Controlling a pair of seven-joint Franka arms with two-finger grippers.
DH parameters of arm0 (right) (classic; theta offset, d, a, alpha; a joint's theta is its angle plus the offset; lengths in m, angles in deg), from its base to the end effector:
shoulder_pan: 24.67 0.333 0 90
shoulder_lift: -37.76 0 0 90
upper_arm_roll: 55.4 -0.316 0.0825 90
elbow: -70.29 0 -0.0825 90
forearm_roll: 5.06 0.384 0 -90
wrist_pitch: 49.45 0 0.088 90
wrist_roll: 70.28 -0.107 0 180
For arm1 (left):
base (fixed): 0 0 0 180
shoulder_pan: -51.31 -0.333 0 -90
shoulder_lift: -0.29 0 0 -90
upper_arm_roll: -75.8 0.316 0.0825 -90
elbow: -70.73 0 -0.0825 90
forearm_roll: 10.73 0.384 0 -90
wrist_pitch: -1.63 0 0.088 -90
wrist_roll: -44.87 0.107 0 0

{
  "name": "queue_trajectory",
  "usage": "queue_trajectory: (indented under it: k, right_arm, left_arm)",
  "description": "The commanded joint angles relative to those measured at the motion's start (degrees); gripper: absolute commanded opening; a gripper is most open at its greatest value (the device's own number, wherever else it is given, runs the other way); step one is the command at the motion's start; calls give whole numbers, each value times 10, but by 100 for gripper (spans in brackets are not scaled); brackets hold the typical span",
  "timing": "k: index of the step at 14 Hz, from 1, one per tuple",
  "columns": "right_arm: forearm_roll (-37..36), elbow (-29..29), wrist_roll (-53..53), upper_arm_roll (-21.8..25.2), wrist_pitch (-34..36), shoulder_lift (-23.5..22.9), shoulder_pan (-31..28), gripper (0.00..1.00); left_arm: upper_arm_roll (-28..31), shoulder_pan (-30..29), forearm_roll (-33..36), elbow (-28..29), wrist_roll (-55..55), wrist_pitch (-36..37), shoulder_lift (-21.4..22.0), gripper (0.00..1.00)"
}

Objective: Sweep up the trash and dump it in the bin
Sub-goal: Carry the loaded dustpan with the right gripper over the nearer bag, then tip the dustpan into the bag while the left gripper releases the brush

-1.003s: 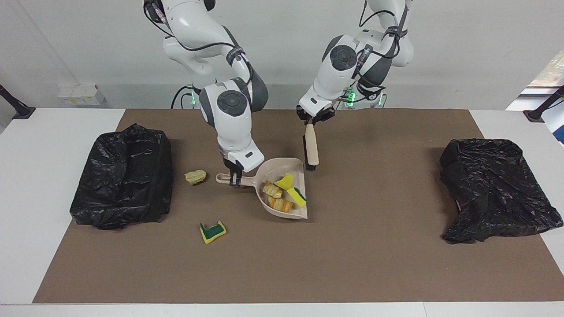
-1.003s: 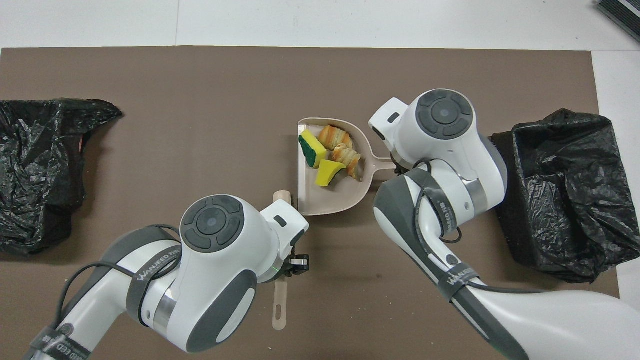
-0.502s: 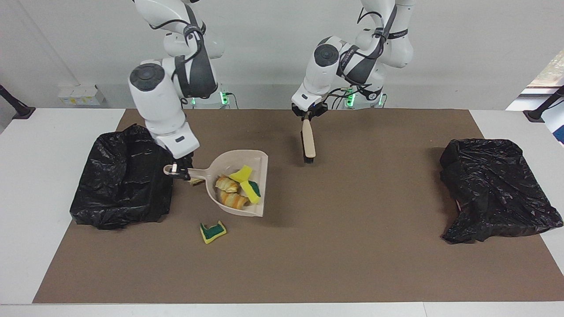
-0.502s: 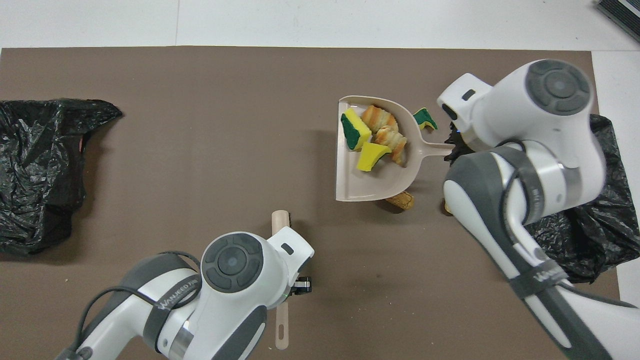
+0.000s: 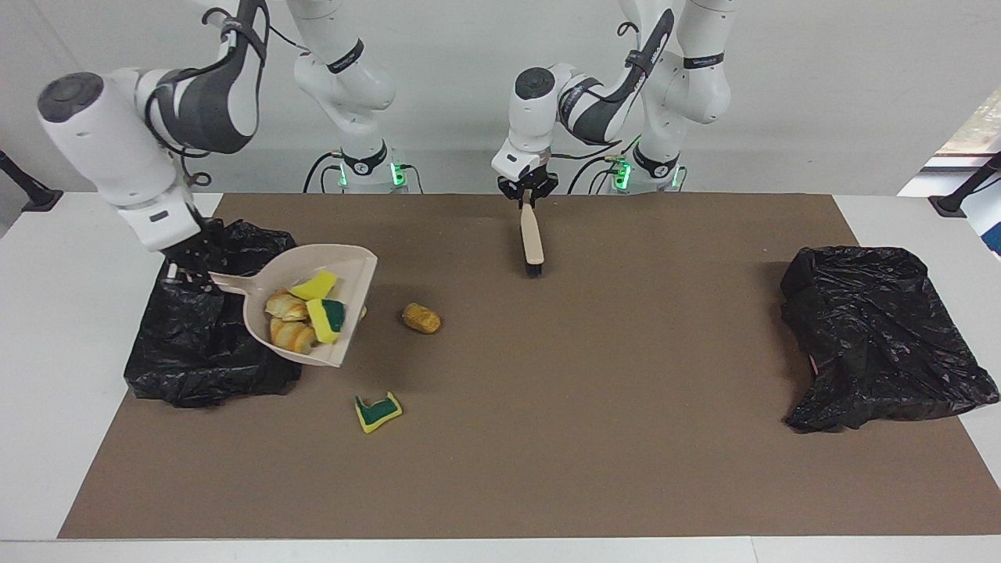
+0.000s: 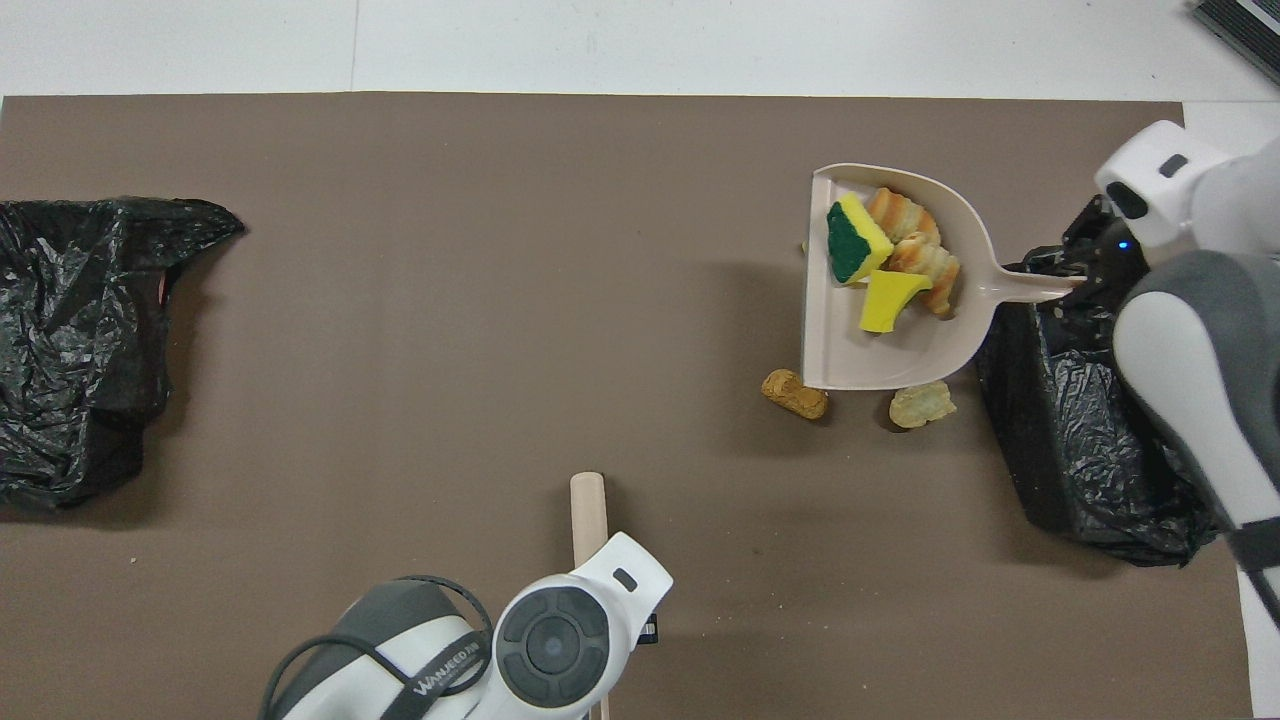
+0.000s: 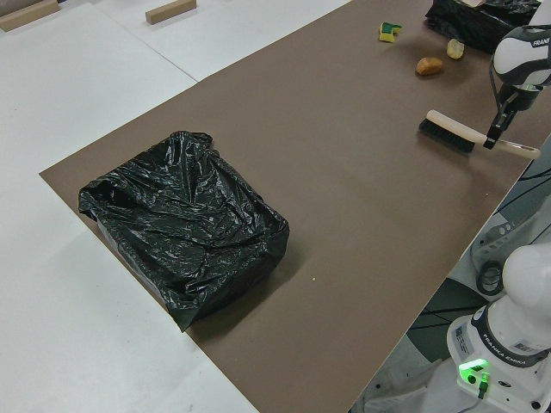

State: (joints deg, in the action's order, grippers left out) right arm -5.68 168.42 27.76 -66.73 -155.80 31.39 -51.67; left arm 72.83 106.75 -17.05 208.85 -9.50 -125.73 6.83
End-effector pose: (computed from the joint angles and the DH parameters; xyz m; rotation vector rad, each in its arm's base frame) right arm 0.5766 -0.1676 0.5188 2.3457 2.0551 0.0442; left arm 0.2422 -0.4004 0.3501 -3.1198 -0.0004 0.1666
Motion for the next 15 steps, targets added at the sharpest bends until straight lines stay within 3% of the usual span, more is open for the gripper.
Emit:
queue_trajectory:
  k: [1, 3, 7, 9, 10, 13, 15]
  right_arm:
    - [5, 9, 59, -3, 2, 14, -51, 0]
    - [-47, 11, 71, 6, -3, 19, -67, 0]
    - [-234, 33, 66, 5, -29, 31, -80, 0]
    - [-281, 46, 67, 5, -45, 36, -79, 0]
    - [-314, 56, 67, 3, -60, 41, -78, 0]
    - [-386, 108, 67, 2, -109, 67, -70, 0]
    - [-447, 153, 66, 2, -134, 94, -50, 0]
  left_arm:
    - [10, 5, 14, 23, -10, -25, 14, 18]
    - [11, -9, 14, 9, -4, -21, 0, 100]
    - [14, -87, 14, -35, -2, 7, -8, 100]
    - [15, -124, 14, -61, 0, 11, -13, 100]
    - [15, -149, 14, -85, 0, 25, -18, 100]
    - [16, -213, 16, -206, 39, 100, -85, 100]
    - [17, -251, 16, -254, 91, 111, -107, 100]
